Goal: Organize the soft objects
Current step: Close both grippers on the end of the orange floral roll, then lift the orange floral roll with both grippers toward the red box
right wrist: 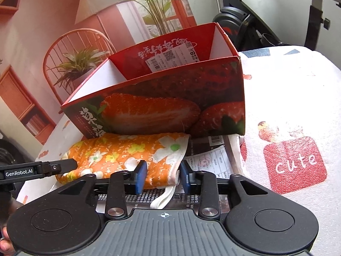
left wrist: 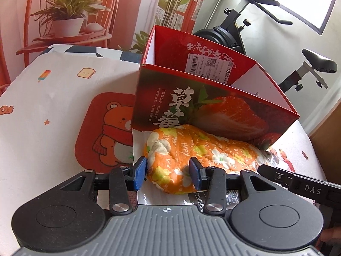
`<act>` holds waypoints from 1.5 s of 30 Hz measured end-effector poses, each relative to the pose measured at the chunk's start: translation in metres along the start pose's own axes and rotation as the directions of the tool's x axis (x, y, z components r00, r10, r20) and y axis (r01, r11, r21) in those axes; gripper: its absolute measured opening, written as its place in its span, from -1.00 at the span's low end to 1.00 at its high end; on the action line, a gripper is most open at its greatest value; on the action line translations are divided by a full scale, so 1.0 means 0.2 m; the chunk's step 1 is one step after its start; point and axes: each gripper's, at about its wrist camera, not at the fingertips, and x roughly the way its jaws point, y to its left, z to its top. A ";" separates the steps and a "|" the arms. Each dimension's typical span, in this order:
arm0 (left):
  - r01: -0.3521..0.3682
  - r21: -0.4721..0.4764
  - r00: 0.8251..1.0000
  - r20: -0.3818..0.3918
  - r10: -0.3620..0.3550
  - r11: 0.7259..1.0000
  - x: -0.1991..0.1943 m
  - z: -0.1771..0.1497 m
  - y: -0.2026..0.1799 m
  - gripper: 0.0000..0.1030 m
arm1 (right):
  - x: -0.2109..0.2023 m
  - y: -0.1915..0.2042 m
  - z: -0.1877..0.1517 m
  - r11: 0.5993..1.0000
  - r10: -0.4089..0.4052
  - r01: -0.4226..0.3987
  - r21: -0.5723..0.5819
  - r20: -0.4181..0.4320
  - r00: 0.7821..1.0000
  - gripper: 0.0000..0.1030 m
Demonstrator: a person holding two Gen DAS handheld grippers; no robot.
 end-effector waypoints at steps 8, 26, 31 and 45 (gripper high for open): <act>-0.012 0.027 0.999 0.052 0.010 1.000 -0.07 0.01 -0.02 -0.69 | -0.04 0.02 0.01 1.000 0.003 -0.002 -0.021 0.029 1.000 -0.75; -0.057 0.112 0.976 0.214 0.032 0.992 -0.33 0.04 -0.14 -0.73 | -0.30 0.15 0.07 0.995 0.035 -0.017 -0.101 0.174 0.984 -0.78; -0.059 0.134 0.961 0.275 0.020 0.989 -0.41 0.07 -0.18 -0.73 | -0.37 0.18 0.10 0.992 0.045 -0.018 -0.125 0.221 0.974 -0.78; -0.066 0.215 0.922 0.387 -0.023 0.975 -0.47 0.31 -0.29 -0.73 | -0.45 0.20 0.34 0.989 0.067 -0.023 -0.148 0.298 0.952 -0.79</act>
